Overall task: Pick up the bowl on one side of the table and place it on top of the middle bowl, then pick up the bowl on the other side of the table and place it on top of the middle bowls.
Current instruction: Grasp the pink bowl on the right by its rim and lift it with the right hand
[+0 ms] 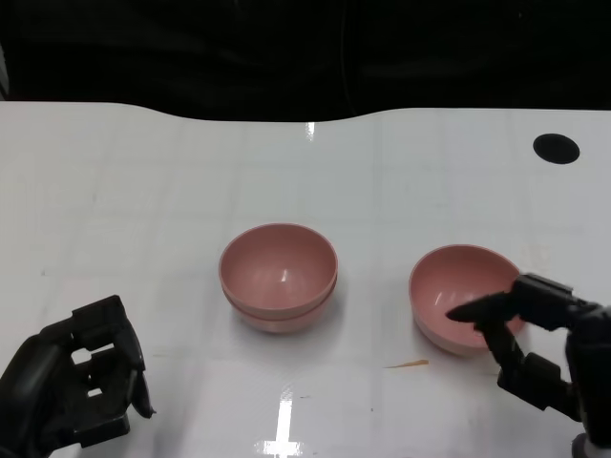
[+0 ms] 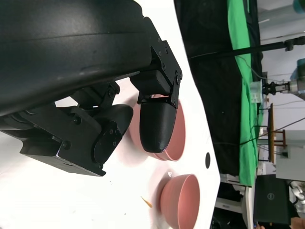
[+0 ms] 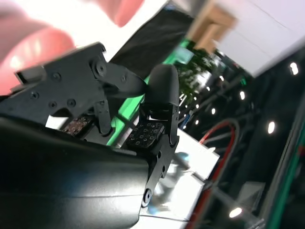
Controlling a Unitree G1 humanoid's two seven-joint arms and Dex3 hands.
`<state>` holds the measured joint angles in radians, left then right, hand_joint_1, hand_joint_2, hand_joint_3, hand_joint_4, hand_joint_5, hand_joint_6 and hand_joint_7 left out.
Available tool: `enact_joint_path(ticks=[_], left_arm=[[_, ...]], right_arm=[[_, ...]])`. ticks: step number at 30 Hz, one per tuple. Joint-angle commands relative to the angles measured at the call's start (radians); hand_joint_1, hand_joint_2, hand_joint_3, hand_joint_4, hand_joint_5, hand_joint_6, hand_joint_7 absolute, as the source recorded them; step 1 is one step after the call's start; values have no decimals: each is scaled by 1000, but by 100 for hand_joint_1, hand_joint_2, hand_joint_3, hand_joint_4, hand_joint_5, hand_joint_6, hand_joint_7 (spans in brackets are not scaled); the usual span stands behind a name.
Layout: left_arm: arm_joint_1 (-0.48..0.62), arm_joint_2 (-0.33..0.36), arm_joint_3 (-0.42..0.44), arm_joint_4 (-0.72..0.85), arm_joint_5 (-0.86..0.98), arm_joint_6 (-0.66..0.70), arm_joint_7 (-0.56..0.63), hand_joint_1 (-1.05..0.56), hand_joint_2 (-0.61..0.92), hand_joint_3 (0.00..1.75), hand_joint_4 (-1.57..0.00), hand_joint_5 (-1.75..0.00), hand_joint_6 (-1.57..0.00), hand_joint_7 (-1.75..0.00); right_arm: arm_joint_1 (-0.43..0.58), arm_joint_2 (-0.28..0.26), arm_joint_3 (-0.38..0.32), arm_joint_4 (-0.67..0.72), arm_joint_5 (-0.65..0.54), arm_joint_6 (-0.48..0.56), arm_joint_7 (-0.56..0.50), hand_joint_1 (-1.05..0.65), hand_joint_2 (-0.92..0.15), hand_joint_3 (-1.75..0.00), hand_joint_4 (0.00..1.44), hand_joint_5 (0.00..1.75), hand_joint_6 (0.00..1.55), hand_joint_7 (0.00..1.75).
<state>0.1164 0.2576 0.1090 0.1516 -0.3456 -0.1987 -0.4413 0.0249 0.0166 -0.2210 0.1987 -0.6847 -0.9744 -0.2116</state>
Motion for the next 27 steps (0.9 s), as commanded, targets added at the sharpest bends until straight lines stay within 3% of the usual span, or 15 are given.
enact_joint_path(ticks=[1,5,10,18,27], left_arm=[[-24,6,20,31,19,-5,-2,-2,59,126,-80,-175,-68,-175],[-38,-3,26,56,36,-29,-6,-1,59,125,-80,-175,-67,-175],[-40,-10,30,51,53,-17,10,-1,60,125,-80,-175,-66,-175],[-34,-23,36,31,70,-6,27,1,60,125,-79,-175,-66,-175],[-30,-42,43,6,70,24,50,0,60,126,-79,-175,-67,-175]], right_arm=[[15,-66,24,-130,-197,164,-64,-66,-92,-28,68,19,69,3],[7,-114,108,-158,-288,342,-70,-81,-92,-28,50,5,47,0],[-48,-183,205,-82,-321,480,-107,-90,-92,-25,46,2,41,0],[-133,-261,325,80,-282,575,-160,-88,-92,-19,46,1,42,0],[-176,-300,427,192,-250,618,-242,-82,-92,-20,47,1,42,0]])
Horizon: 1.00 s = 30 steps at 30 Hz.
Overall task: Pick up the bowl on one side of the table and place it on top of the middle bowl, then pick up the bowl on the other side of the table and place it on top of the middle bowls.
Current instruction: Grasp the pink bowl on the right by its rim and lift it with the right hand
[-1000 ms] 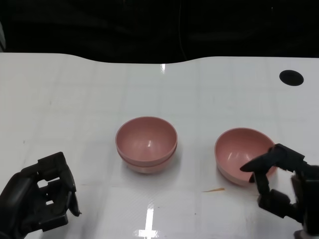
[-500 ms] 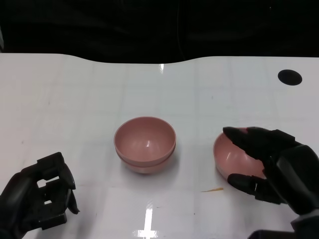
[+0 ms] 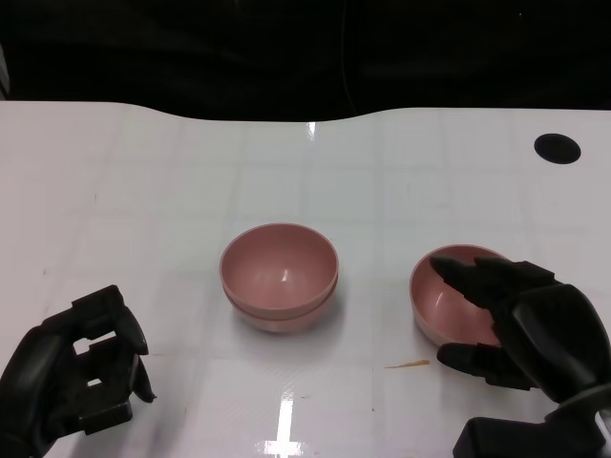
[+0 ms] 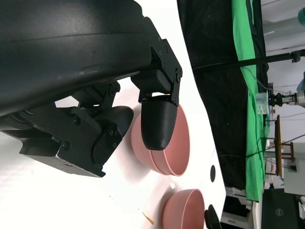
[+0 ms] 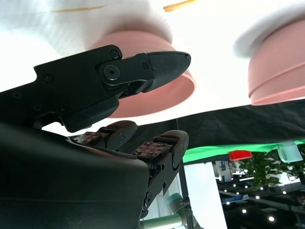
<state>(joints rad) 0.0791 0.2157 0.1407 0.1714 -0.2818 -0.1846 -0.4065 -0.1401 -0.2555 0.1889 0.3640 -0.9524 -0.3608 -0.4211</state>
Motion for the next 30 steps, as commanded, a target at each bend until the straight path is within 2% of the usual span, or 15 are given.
enact_joint_path(ticks=[1,12,21,25,30], left_arm=[[7,-2,11,-15,8,11,19,0,60,126,-79,-175,-66,-175],[-2,-4,16,20,0,-38,-2,-2,59,127,-81,-175,-67,-175],[-9,-8,21,33,-6,-47,-2,-2,59,128,-82,-175,-67,-175],[-10,-12,21,31,2,-47,10,-2,58,128,-82,-175,-67,-175],[-13,-14,24,42,0,-60,2,-2,58,128,-82,-175,-67,-175]], right_arm=[[-12,-32,26,35,22,6,-40,-82,-92,-20,47,1,42,0],[-20,-58,86,66,65,29,-55,-79,-92,-24,46,0,42,0],[-68,-57,129,161,77,28,-91,-72,-92,-23,48,1,45,2],[-119,-46,149,250,93,19,-90,-69,-92,-22,50,2,46,2],[-194,-39,195,375,81,13,-152,-57,-92,-17,55,3,52,3]])
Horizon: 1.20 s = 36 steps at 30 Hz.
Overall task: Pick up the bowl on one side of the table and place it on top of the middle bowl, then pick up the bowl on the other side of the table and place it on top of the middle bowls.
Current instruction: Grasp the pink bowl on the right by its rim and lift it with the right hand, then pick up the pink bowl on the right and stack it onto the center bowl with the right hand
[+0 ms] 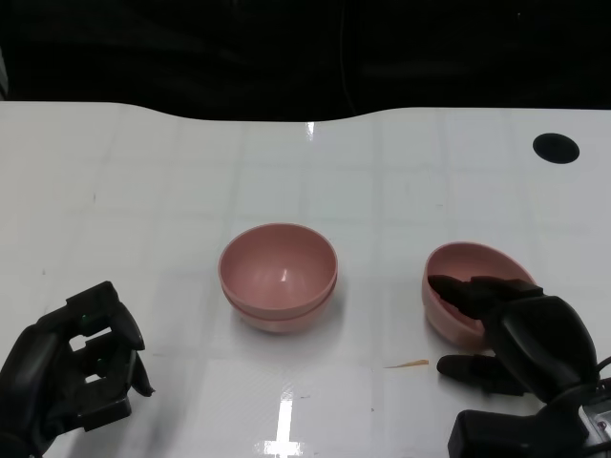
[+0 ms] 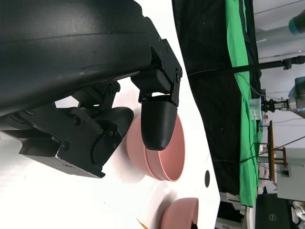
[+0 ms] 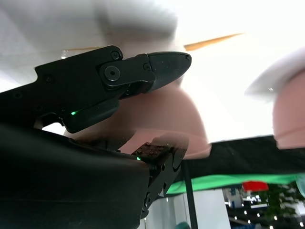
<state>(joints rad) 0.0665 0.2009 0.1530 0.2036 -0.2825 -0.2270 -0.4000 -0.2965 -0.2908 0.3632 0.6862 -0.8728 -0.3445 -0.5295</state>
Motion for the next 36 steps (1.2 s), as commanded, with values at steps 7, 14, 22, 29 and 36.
enact_joint_path(ticks=[7,14,22,29,36], left_arm=[[11,-5,11,-13,2,-2,6,-2,57,130,-82,-175,-67,-175],[15,-11,9,-16,9,-13,7,1,58,131,-81,-175,-66,-175],[17,-18,11,-24,11,5,19,0,60,127,-79,-175,-64,-175],[17,-22,9,-28,18,8,22,-1,60,127,-79,-175,-65,-175],[20,-25,8,-30,27,0,19,-1,60,126,-78,-175,-64,-175]], right_arm=[[-145,14,101,260,-32,-35,-250,-31,-92,-9,81,9,78,9],[-212,16,155,397,-21,-170,-396,-12,-92,-24,73,157,73,128],[-243,3,189,435,-24,-228,-454,-12,-91,-28,73,175,55,174],[-247,-47,179,316,-16,-292,-443,-15,-91,-31,80,175,59,171],[-275,-125,117,86,84,-381,-202,-21,-92,-34,77,175,52,174]])
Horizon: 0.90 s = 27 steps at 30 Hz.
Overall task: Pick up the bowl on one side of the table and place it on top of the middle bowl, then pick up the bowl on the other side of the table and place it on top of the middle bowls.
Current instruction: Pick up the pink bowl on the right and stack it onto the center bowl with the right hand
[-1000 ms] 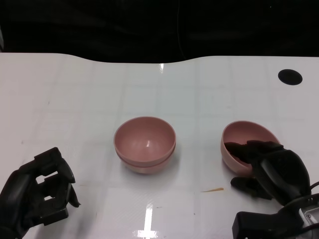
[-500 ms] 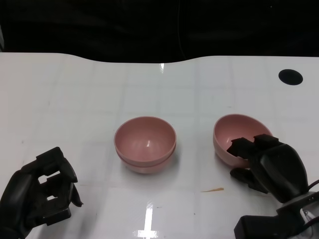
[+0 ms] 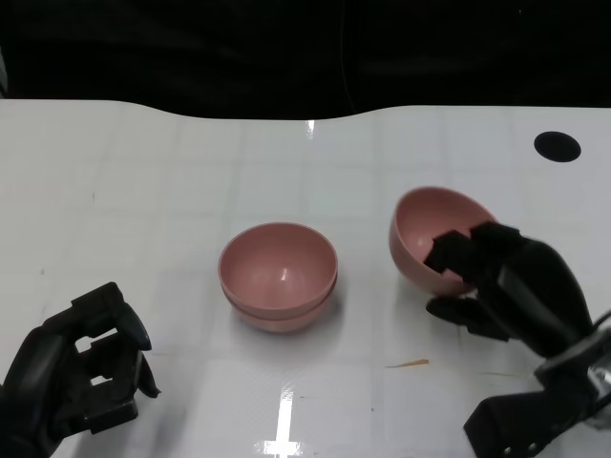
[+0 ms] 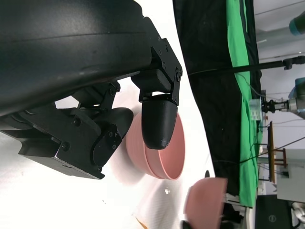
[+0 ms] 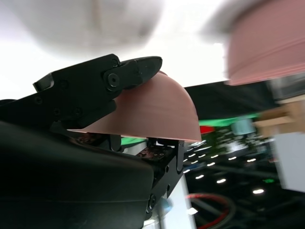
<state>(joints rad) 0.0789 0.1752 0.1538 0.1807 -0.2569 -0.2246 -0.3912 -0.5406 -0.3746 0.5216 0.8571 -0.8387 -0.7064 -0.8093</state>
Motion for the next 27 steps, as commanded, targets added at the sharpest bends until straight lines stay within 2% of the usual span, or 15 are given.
enact_joint_path(ticks=[1,5,8,12,13,15,16,19,27], left_arm=[[7,0,8,-5,1,-3,9,-1,60,126,-78,-175,-64,-175],[6,-1,10,-5,2,-3,8,-1,60,126,-79,-175,-64,-175],[2,-1,9,2,-1,-8,0,-1,60,126,-79,-175,-64,-175],[1,-1,9,3,1,-10,1,-1,60,125,-79,-175,-64,-175],[2,-4,8,-1,3,-7,6,-2,60,125,-79,-175,-64,-175],[2,-10,6,-3,6,-8,13,-2,60,126,-80,-175,-66,-175],[2,-11,6,-3,7,-8,14,-2,60,126,-81,-175,-66,-175],[2,-13,7,-2,8,-8,13,-2,60,126,-81,-175,-66,-175],[2,-14,8,-3,9,-8,13,-1,60,126,-81,-175,-66,-175]], right_arm=[[-25,-43,-51,-107,59,-16,103,-21,-92,-34,77,175,52,175],[-4,-44,-76,-152,74,-5,156,-22,-92,-35,78,175,52,175],[-58,-55,-97,-236,108,-33,260,-27,-92,-45,82,175,55,174],[-58,-48,-124,-280,131,-37,329,-28,-91,-48,83,175,56,174],[-81,-45,-121,-311,153,-48,387,-27,-81,-61,85,175,60,171],[-112,-35,-119,-361,184,-56,476,-21,-54,-95,90,175,76,158],[-115,-31,-123,-375,191,-55,501,-20,-48,-103,91,175,80,154],[-106,-25,-139,-392,200,-50,537,-19,-42,-111,92,175,83,151],[-99,-13,-162,-399,198,-54,566,-19,-41,-113,93,175,83,151]])
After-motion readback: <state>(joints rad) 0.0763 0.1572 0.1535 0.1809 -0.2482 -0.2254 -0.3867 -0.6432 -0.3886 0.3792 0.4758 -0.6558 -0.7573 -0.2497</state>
